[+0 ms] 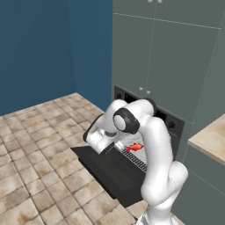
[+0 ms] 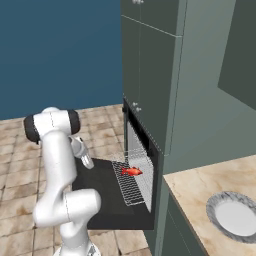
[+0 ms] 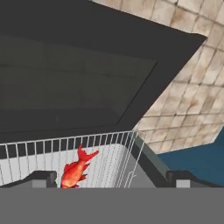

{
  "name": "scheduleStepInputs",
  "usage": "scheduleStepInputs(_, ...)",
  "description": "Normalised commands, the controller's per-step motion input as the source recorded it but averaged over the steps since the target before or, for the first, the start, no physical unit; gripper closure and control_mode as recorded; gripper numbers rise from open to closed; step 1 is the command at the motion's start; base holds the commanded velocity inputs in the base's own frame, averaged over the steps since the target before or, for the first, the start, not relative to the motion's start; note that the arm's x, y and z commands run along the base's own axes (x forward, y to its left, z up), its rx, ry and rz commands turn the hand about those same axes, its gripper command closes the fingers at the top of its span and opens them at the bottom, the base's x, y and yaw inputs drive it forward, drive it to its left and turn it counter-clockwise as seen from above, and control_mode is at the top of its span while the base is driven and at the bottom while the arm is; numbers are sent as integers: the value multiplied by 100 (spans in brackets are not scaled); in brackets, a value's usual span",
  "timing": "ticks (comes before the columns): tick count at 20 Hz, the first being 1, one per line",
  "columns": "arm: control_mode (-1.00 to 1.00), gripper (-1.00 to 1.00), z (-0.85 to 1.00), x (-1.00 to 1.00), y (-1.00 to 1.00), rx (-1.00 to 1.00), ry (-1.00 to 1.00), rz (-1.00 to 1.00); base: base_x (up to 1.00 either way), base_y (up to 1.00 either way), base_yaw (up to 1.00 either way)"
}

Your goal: Place the fish on the bottom rack of the oven, and slide the tray back inside. Close the oven door.

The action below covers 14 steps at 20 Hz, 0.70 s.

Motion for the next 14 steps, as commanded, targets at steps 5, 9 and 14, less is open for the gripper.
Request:
scheduleStepInputs(5, -100, -100, -85, -6, 0, 0, 5, 1, 0, 0, 0)
scheduleStepInputs(9, -100, -100, -99, -7, 0, 0, 0, 1, 0, 0, 0)
scheduleStepInputs(14, -100, -100, -58, 0, -29, 0, -2, 0, 0, 0, 0)
